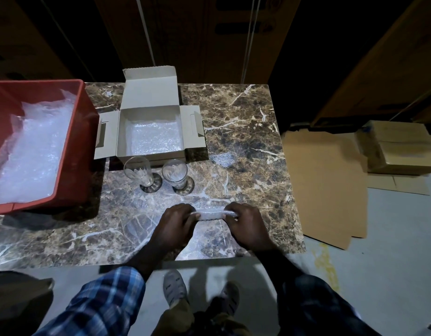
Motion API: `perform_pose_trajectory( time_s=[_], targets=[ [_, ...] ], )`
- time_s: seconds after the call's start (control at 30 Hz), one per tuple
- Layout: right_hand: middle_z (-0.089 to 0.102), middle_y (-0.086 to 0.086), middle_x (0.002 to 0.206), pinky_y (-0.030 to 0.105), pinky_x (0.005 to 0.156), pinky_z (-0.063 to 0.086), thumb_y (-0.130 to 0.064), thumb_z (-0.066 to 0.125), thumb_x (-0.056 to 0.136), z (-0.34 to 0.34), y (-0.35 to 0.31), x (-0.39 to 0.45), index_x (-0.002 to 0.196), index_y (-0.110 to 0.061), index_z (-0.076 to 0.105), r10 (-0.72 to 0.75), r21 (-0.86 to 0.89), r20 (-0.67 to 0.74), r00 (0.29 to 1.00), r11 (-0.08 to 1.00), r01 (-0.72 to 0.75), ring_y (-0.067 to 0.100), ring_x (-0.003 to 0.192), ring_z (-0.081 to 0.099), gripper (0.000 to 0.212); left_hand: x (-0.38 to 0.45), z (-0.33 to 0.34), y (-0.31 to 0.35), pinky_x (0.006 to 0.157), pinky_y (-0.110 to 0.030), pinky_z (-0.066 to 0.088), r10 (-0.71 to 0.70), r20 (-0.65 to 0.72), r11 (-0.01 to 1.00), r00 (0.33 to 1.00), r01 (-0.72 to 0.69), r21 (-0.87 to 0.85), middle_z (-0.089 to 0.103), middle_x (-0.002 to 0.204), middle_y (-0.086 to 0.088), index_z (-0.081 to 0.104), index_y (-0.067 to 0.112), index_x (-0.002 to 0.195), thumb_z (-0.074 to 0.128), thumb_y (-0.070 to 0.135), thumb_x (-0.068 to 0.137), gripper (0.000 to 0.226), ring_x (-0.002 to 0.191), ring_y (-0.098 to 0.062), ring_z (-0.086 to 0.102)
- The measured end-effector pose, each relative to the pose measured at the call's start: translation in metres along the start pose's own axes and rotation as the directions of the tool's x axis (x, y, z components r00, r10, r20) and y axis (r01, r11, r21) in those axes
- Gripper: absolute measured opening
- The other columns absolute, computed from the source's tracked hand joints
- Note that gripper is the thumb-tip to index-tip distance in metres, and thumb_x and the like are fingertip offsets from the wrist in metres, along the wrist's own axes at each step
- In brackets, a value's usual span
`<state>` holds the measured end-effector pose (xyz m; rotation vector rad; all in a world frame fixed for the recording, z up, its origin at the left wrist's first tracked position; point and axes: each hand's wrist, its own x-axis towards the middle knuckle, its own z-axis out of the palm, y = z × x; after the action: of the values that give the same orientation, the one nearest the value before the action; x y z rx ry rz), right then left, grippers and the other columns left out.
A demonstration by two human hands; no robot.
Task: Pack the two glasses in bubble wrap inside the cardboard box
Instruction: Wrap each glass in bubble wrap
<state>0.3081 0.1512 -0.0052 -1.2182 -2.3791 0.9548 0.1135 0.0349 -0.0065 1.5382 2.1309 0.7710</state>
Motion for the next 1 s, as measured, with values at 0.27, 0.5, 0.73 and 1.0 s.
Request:
perform_pose_trajectory(
  time_s=[0.27, 0.5, 0.73, 1.0],
  targets=[
    [0.073, 0.003, 0.085, 0.022, 0.066, 0.033, -0.023, 0.069, 0.092, -0.005, -0.006, 0.009, 0.096, -0.011, 0.075, 0.127, 0.043, -0.008, 0.992, 0.991, -0.127, 0.014, 0.072, 0.061, 0.013, 0.014, -0.001, -0.001, 0.065, -0.035, 0.044, -0.168, -0.005, 0.986, 0.986, 0.168, -0.023, 0.067, 0.074, -0.004, 0.065, 0.011, 0.078, 0.07, 0.027, 0.093, 0.023, 0.069, -0.023, 0.061],
    [0.069, 0.009, 0.095, 0.037, 0.078, 0.038, -0.032, 0.07, 0.089, -0.002, -0.005, 0.01, 0.095, -0.013, 0.064, 0.174, -0.184, -0.063, 0.983, 0.966, -0.183, 0.03, 0.091, 0.06, 0.02, 0.011, 0.003, -0.003, 0.068, -0.039, 0.047, -0.202, -0.087, 0.979, 0.976, 0.203, 0.013, 0.062, 0.074, -0.001, 0.061, 0.014, 0.075, 0.077, 0.027, 0.087, 0.024, 0.07, -0.026, 0.059],
    [0.06, 0.01, 0.1, 0.041, 0.083, 0.041, -0.031, 0.069, 0.089, -0.004, -0.006, 0.008, 0.103, -0.016, 0.067, 0.19, -0.238, -0.052, 0.98, 0.951, -0.197, 0.031, 0.097, 0.054, 0.021, 0.006, 0.008, -0.007, 0.07, -0.041, 0.048, -0.271, -0.189, 0.958, 0.944, 0.283, 0.039, 0.058, 0.082, -0.002, 0.064, 0.015, 0.081, 0.082, 0.027, 0.08, 0.022, 0.076, -0.029, 0.059],
    [0.054, 0.011, 0.099, 0.037, 0.073, 0.046, -0.028, 0.065, 0.09, 0.002, -0.014, 0.003, 0.107, -0.01, 0.06, 0.124, -0.33, -0.164, 0.979, 0.928, -0.173, 0.028, 0.087, 0.051, 0.026, 0.007, 0.004, -0.01, 0.079, -0.044, 0.046, -0.228, -0.148, 0.957, 0.962, 0.249, 0.147, 0.068, 0.096, -0.004, 0.073, 0.019, 0.092, 0.076, 0.024, 0.086, 0.008, 0.092, -0.034, 0.058]
  ],
)
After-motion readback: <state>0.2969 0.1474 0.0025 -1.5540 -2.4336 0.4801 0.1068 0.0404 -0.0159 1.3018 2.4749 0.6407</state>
